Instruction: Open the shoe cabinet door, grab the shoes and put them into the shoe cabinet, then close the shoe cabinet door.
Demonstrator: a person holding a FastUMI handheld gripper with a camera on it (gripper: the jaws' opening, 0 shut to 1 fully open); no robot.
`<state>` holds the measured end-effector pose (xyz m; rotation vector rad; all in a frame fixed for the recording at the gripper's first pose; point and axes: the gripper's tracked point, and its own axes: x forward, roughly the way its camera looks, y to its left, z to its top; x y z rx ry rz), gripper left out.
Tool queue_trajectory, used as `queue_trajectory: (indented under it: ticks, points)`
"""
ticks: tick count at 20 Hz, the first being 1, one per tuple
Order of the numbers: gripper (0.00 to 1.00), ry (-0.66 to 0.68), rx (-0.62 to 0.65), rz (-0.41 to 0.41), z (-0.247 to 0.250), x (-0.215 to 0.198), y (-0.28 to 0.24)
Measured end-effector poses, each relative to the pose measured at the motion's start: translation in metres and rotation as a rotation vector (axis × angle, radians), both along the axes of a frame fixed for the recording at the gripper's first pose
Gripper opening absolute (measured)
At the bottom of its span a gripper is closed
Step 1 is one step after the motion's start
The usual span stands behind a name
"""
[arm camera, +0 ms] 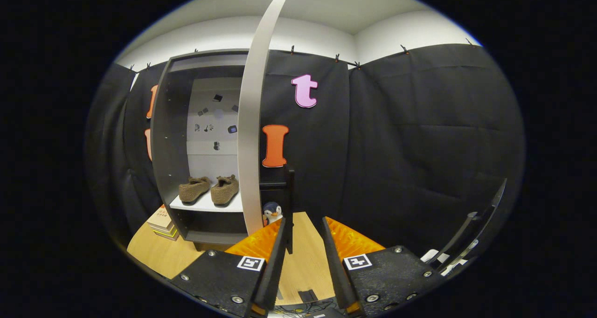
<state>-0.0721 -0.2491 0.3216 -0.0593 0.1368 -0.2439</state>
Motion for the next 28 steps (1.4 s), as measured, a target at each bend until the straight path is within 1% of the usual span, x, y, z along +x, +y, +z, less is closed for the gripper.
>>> queue_trajectory:
  ticks: [4, 6, 7, 10, 12, 14, 17, 23, 24, 26, 28]
  points:
    - [0.47, -0.019, 0.056, 0.045, -0.002, 0.004, 0.014]
    - [0.46, -0.033, 0.090, 0.082, -0.003, 0.003, 0.029]
    - [0.46, -0.038, 0.103, 0.114, -0.003, 0.002, 0.041]
    - [0.46, -0.057, 0.129, 0.244, -0.004, 0.003, 0.087]
    - [0.46, -0.067, 0.125, 0.323, -0.004, 0.008, 0.117]
    - [0.46, -0.087, 0.107, 0.376, 0.000, 0.016, 0.140]
    - [0.46, -0.084, 0.129, 0.448, -0.001, 0.027, 0.170]
    - [0.46, -0.072, 0.156, 0.535, -0.004, 0.054, 0.222]
    - [0.47, -0.079, 0.145, 0.541, -0.002, 0.059, 0.229]
    - [0.50, -0.081, 0.119, 0.551, -0.003, 0.068, 0.244]
    - [0.52, -0.080, 0.087, 0.545, -0.005, 0.072, 0.260]
